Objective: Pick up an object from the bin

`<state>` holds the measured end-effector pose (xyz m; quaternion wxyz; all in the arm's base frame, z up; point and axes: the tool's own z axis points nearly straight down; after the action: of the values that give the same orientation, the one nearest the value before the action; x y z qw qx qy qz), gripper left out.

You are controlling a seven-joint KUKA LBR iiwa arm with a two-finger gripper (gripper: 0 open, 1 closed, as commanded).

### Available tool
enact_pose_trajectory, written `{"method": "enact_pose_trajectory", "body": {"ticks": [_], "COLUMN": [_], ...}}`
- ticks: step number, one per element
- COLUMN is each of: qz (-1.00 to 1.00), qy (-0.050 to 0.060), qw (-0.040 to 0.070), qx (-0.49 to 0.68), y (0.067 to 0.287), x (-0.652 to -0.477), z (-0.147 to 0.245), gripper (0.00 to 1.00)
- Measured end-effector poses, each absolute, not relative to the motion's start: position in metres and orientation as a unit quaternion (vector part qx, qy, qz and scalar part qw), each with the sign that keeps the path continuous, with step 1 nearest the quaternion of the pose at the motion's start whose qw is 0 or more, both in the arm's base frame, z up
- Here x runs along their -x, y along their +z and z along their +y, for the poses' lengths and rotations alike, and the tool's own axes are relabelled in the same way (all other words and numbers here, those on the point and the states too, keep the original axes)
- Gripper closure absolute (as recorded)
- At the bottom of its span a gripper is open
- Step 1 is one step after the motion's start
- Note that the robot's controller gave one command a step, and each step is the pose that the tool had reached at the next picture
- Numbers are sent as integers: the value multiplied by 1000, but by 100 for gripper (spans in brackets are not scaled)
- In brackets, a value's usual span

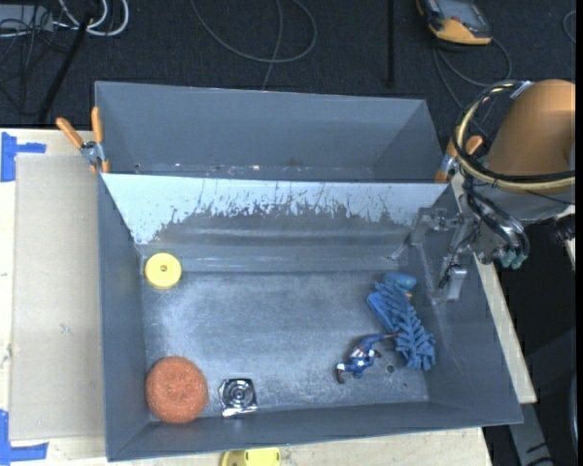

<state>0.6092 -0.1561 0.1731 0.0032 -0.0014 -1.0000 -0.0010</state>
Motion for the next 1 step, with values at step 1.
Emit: {"method": "enact_pose_trajectory", "body": {"ticks": [1], "qz": [-1000], "qy": [0], "qw": [-1], "qx": [-1], "y": [178], "x": [-611], "z": [-155], "gripper": [0]}}
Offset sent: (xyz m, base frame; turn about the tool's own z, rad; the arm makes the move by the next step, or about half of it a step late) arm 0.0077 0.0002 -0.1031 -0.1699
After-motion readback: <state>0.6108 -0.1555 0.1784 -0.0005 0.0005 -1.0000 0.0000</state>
